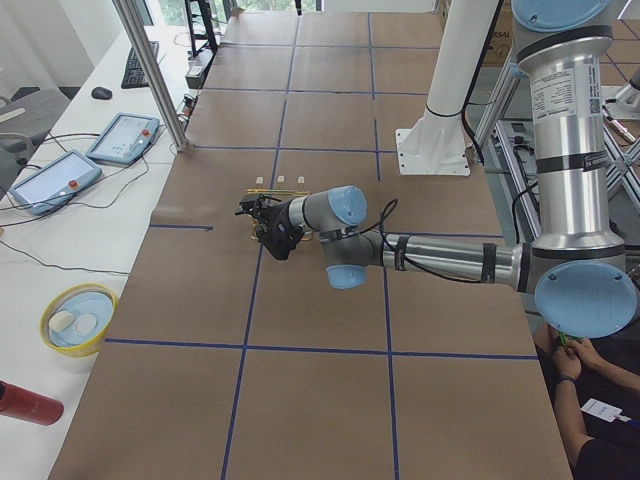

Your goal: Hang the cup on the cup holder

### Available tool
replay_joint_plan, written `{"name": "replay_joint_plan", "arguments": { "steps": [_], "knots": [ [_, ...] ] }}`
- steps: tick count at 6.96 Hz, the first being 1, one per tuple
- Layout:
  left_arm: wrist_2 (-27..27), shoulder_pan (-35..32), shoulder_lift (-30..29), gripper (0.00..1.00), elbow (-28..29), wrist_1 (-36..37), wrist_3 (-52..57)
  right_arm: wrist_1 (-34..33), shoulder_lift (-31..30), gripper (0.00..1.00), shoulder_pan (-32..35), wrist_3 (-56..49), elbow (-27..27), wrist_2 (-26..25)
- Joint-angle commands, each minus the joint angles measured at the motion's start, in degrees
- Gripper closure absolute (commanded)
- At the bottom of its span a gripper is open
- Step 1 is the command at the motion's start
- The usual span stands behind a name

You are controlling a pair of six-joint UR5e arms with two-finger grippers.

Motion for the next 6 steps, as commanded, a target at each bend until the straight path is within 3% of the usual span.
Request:
{"name": "replay_joint_plan", "arguments": {
  "steps": [1,3,6],
  "knots": [
    [-8.51,-4.41,1.97,0.0,0.09,5.35,17.52,-0.03,0.0,0.0,0.02,0.0,0.0,0.0],
    [-16.88,-10.65,2.42,0.0,0.0,14.64,32.9,0.06,0.0,0.0,0.02,0.0,0.0,0.0],
    [-22.53,-17.25,2.68,0.0,0.0,29.58,59.18,0.06,0.0,0.0,0.02,0.0,0.0,0.0]
  ]
}}
